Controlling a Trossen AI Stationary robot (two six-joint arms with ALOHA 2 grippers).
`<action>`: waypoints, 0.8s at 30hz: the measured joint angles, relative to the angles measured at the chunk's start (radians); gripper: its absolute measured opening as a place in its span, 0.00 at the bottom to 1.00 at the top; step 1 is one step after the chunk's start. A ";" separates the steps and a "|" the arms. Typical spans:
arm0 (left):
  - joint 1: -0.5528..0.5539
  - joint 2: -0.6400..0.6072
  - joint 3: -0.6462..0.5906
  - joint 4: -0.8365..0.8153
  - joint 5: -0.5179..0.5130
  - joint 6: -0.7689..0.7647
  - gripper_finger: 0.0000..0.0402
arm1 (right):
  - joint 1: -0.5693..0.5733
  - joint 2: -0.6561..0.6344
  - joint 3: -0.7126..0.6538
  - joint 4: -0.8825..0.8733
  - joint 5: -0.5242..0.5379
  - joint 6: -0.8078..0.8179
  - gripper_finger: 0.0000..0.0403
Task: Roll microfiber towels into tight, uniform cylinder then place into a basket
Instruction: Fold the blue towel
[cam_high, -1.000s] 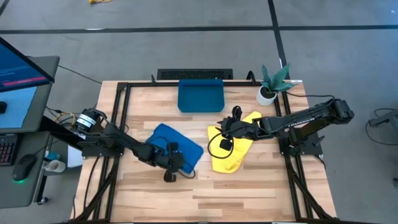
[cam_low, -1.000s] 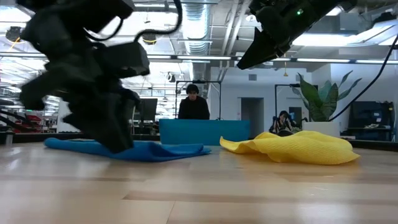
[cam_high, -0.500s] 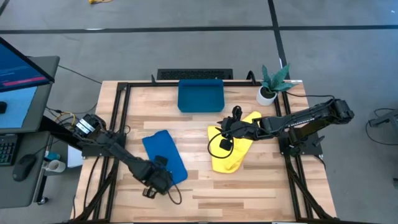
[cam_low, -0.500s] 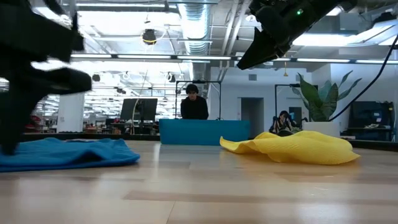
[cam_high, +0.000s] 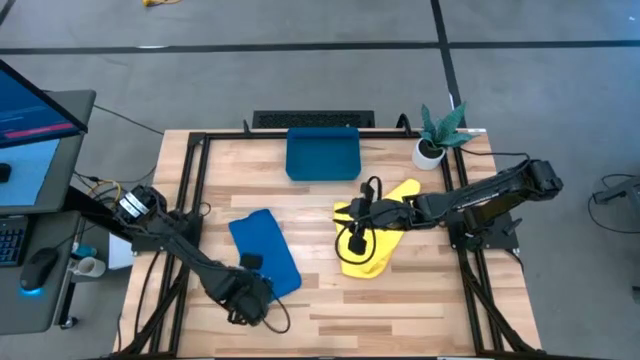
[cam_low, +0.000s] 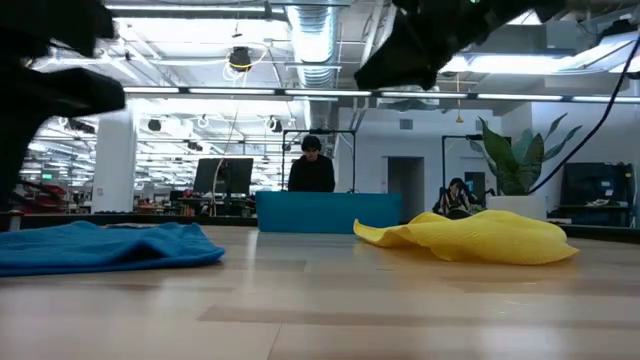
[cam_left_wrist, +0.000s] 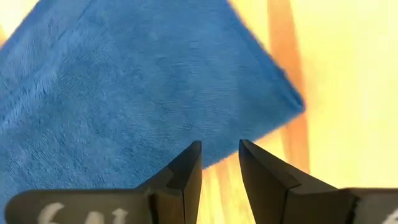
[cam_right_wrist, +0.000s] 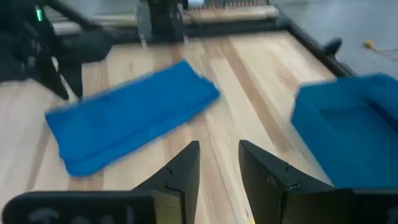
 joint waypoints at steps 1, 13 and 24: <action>-0.022 -0.002 0.001 0.001 -0.025 -0.010 0.25 | -0.002 0.020 0.008 0.031 0.000 -0.008 0.33; -0.182 -0.047 -0.031 0.059 -0.244 -0.220 0.25 | -0.078 0.335 0.264 0.059 -0.187 -0.027 0.33; -0.181 -0.046 -0.217 0.297 -0.235 -0.286 0.25 | -0.148 0.600 0.502 0.000 -0.432 -0.105 0.33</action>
